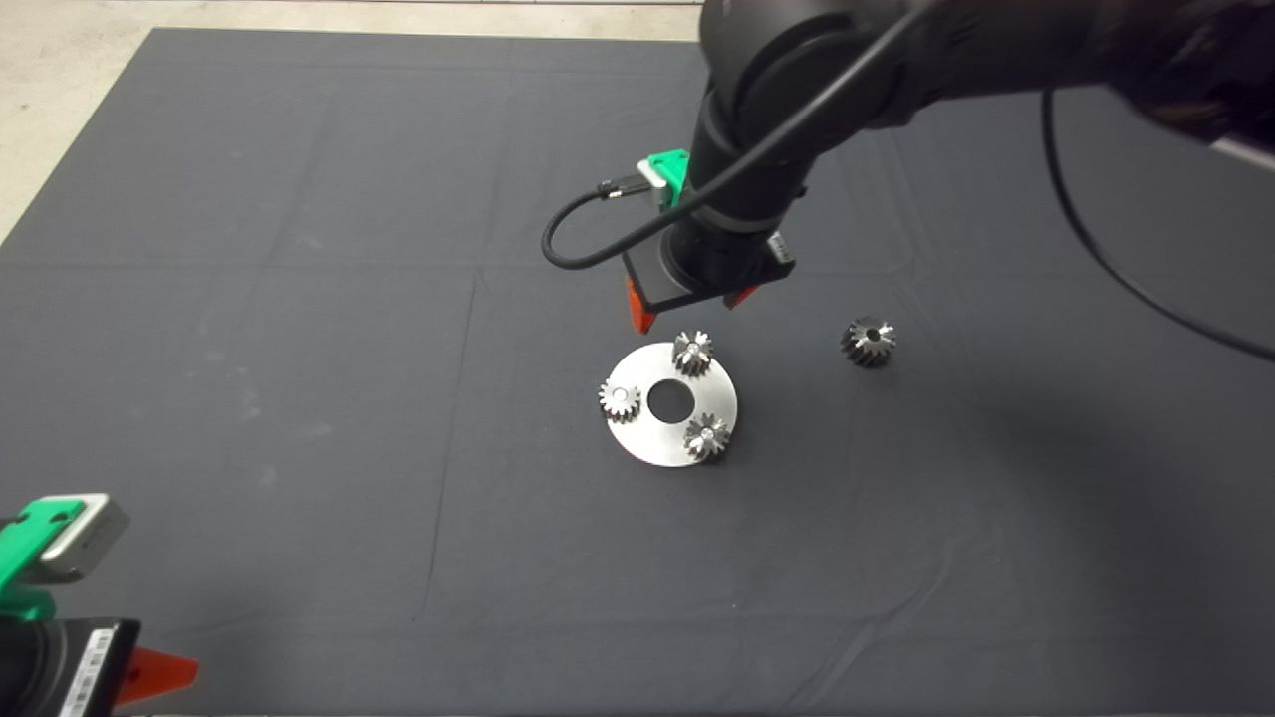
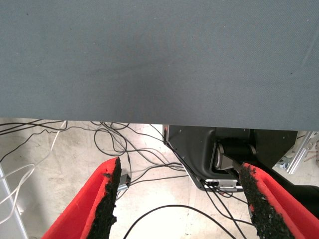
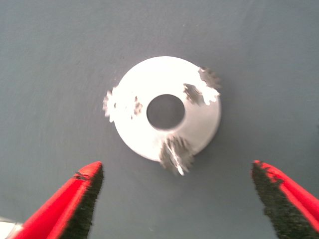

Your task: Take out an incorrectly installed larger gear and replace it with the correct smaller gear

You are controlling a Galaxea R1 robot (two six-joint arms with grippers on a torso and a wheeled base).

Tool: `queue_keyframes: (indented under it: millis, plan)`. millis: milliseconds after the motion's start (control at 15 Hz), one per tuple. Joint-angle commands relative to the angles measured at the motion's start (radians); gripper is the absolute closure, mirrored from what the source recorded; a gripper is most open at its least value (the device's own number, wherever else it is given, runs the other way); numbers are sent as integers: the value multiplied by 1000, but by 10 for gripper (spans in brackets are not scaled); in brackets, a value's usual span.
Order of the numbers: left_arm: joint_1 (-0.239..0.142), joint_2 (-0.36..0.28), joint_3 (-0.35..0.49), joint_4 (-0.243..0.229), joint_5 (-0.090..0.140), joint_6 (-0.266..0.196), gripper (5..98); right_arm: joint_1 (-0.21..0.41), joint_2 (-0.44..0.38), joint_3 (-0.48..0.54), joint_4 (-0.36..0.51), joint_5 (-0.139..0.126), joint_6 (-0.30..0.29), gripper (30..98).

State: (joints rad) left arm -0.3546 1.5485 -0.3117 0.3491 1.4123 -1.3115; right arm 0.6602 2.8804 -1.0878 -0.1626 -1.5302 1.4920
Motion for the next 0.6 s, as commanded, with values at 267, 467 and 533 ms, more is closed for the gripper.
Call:
queue_keyframes:
  millis: [267,467,533]
  plan:
    - [-4,167,4,4,83,-30,439,242,-250,557,8,-76,282,494]
    - [-4,170,22,2,65,-32,439,300,-313,665,28,-79,321,494]
    - [-4,170,22,2,49,-36,439,306,-342,687,34,-77,323,494]
